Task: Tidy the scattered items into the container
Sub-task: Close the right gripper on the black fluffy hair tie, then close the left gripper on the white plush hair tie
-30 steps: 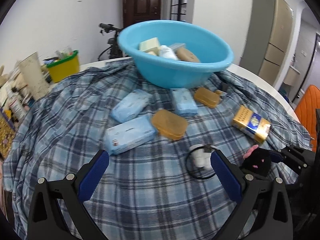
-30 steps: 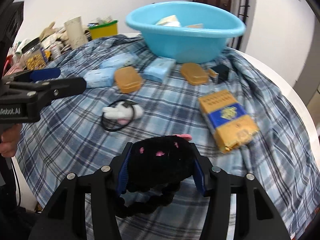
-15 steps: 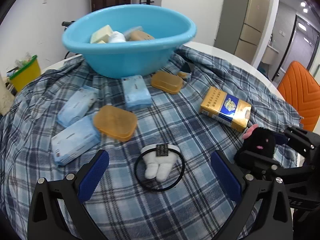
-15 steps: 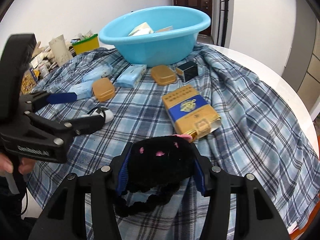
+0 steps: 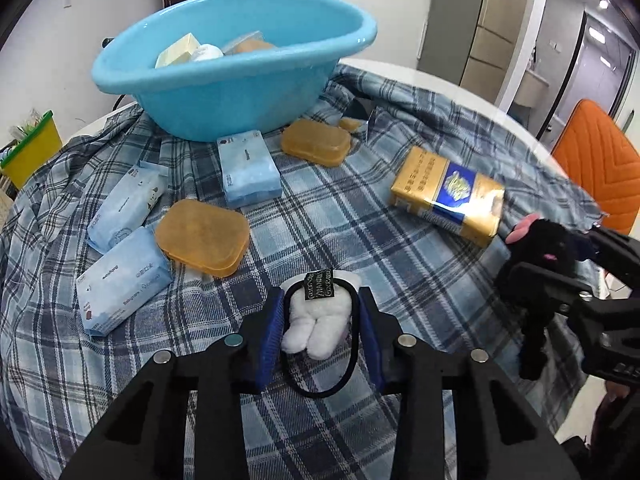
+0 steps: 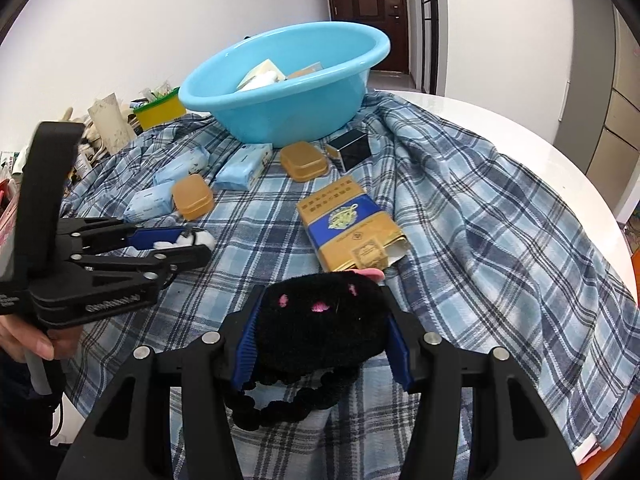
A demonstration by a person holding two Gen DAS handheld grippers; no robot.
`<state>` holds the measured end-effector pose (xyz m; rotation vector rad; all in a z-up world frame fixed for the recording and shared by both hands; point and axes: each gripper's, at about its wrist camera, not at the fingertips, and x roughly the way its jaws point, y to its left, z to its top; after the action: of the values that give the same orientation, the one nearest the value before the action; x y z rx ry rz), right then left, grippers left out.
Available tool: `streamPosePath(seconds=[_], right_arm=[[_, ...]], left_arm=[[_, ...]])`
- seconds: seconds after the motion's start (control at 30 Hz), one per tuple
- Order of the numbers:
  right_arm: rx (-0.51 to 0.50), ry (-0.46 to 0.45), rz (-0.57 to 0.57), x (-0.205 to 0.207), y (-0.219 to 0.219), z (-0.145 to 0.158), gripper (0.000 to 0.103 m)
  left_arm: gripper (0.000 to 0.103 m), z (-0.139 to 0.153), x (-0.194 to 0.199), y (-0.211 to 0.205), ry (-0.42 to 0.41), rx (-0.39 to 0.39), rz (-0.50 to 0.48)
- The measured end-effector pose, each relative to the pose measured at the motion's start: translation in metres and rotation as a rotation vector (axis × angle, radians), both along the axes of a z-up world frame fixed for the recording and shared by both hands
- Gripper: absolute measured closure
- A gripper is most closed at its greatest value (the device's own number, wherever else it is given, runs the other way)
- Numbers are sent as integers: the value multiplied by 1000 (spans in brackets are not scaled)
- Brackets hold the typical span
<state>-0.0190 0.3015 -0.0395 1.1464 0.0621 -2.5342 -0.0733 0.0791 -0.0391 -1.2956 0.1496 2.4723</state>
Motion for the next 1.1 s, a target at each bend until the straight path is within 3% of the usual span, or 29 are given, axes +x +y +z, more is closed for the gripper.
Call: streamPosePath(seconds=[0.23, 0.53, 0.6, 0.67, 0.7, 1.0, 1.07, 1.1], right_arm=[[5, 3, 12, 4, -3, 1, 51], [21, 6, 42, 8, -14, 3, 51], [24, 10, 37, 8, -12, 4, 51], [25, 9, 29, 7, -10, 5, 50], [26, 7, 25, 7, -8, 4, 50], [30, 0, 26, 4, -9, 2, 50], [31, -2, 24, 4, -9, 2, 50], [31, -3, 23, 3, -9, 2, 50]], left_arm=[[65, 14, 24, -11, 32, -30, -22], [64, -6, 41, -17, -14, -35, -34], [53, -5, 38, -19, -21, 2, -30], [35, -5, 36, -19, -23, 23, -25], [35, -5, 36, -18, -19, 26, -25], [36, -9, 28, -18, -45, 44, -26], [60, -8, 27, -19, -51, 44, -17], [60, -7, 26, -20, -49, 34, -11]])
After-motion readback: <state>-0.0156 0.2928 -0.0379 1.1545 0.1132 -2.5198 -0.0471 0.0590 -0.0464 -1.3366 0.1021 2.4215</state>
